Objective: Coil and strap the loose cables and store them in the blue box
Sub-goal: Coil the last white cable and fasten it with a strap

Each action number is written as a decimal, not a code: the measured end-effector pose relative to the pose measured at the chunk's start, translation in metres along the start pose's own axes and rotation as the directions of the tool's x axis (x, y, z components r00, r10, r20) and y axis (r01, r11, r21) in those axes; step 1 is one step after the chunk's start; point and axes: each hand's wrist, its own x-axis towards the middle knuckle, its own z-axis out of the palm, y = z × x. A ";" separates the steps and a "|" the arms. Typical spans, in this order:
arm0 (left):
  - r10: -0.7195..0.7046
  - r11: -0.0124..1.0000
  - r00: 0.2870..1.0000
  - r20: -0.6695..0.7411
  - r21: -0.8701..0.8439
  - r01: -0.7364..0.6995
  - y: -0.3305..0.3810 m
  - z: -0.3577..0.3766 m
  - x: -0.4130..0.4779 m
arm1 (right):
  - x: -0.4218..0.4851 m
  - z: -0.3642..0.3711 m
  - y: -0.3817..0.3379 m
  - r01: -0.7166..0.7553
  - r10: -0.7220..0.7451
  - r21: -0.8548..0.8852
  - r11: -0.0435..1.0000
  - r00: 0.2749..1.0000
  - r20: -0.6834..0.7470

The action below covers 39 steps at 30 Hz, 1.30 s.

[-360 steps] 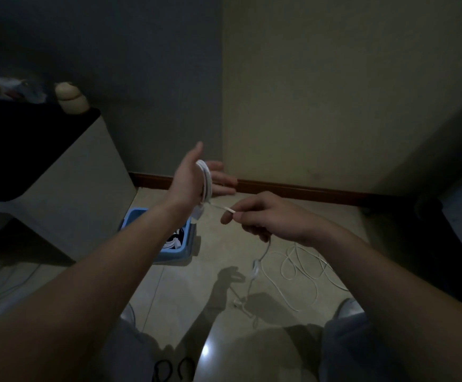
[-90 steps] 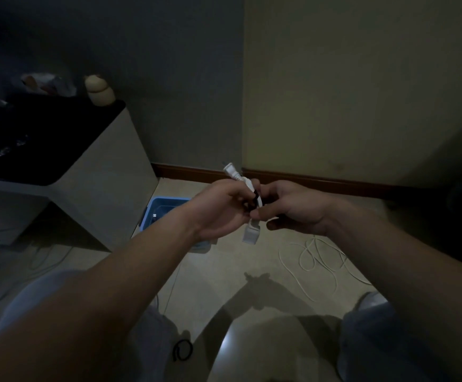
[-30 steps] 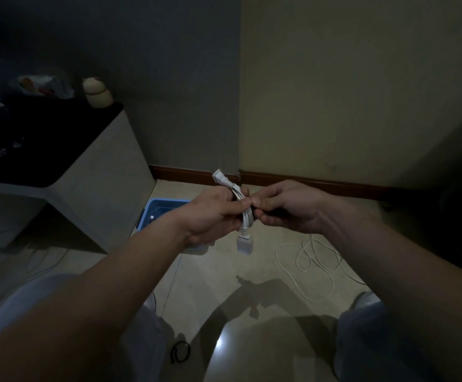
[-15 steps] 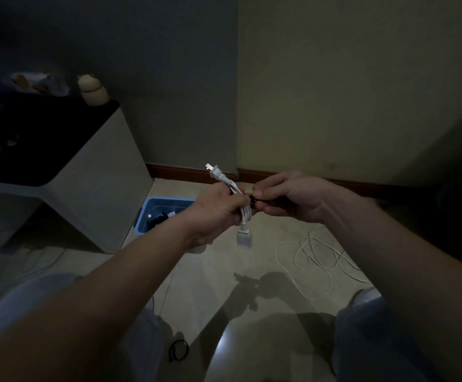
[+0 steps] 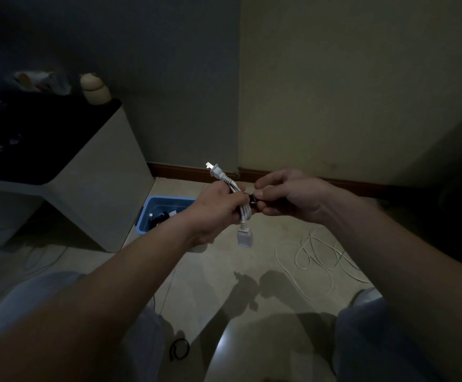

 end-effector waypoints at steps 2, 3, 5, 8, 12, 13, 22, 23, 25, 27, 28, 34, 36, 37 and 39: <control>0.008 0.999 1.000 0.004 0.037 -0.009 0.001 0.000 -0.001 | 0.000 0.000 -0.001 0.009 -0.009 0.019 1.000 1.000 -0.007; 0.013 0.998 1.000 0.006 0.055 -0.013 0.002 0.000 -0.001 | 0.000 0.000 -0.001 0.010 -0.009 0.043 0.999 1.000 -0.012; 0.014 0.997 1.000 -0.008 0.078 -0.013 0.003 -0.001 -0.002 | -0.001 -0.001 -0.002 0.009 -0.007 0.085 0.996 1.000 -0.018; 0.011 0.997 0.999 -0.046 0.076 -0.008 0.004 0.002 -0.002 | -0.001 0.000 -0.002 0.013 -0.012 0.088 0.996 1.000 -0.015; 0.013 0.998 0.996 -0.084 0.062 -0.007 0.004 0.006 -0.002 | 0.000 -0.001 -0.002 0.008 -0.008 0.067 0.998 1.000 -0.001; 0.012 0.998 0.996 -0.087 0.059 -0.007 0.004 0.007 -0.003 | -0.001 -0.002 -0.002 0.007 -0.007 0.064 0.998 1.000 0.001; 0.007 0.997 0.997 -0.080 0.071 -0.001 -0.001 0.007 -0.005 | -0.004 -0.004 -0.002 0.041 -0.040 -0.029 0.999 0.999 0.031; 0.012 0.997 0.997 -0.074 0.081 -0.006 -0.001 0.006 -0.005 | -0.004 -0.003 -0.002 0.057 -0.056 -0.048 0.997 0.998 0.033; 0.025 0.993 0.997 -0.073 0.114 -0.017 0.000 0.005 -0.006 | -0.002 -0.001 0.002 0.116 -0.116 -0.115 0.987 0.993 0.001; 0.036 0.986 0.997 -0.061 0.163 -0.025 0.001 0.003 -0.006 | 0.001 0.003 0.006 0.165 -0.177 -0.178 0.970 0.983 -0.056; 0.041 0.983 0.998 -0.046 0.180 -0.032 0.001 0.003 -0.006 | 0.003 0.004 0.007 0.184 -0.201 -0.195 0.964 0.977 -0.073; 0.054 0.998 0.996 0.075 -0.016 -0.053 0.001 -0.002 -0.004 | 0.006 0.003 0.005 0.219 -0.226 -0.130 0.967 0.973 -0.043; 0.058 0.994 0.990 0.128 -0.101 -0.045 -0.001 -0.005 -0.002 | 0.006 0.004 0.006 0.206 -0.209 -0.074 0.976 0.977 -0.032; 0.059 0.991 0.987 0.152 -0.129 -0.039 -0.002 -0.006 -0.002 | 0.006 0.005 0.007 0.196 -0.197 -0.053 0.979 0.980 -0.025; 0.067 0.990 0.981 0.185 -0.131 -0.043 -0.005 -0.010 0.000 | 0.006 0.006 0.009 0.176 -0.177 -0.016 0.984 0.984 -0.008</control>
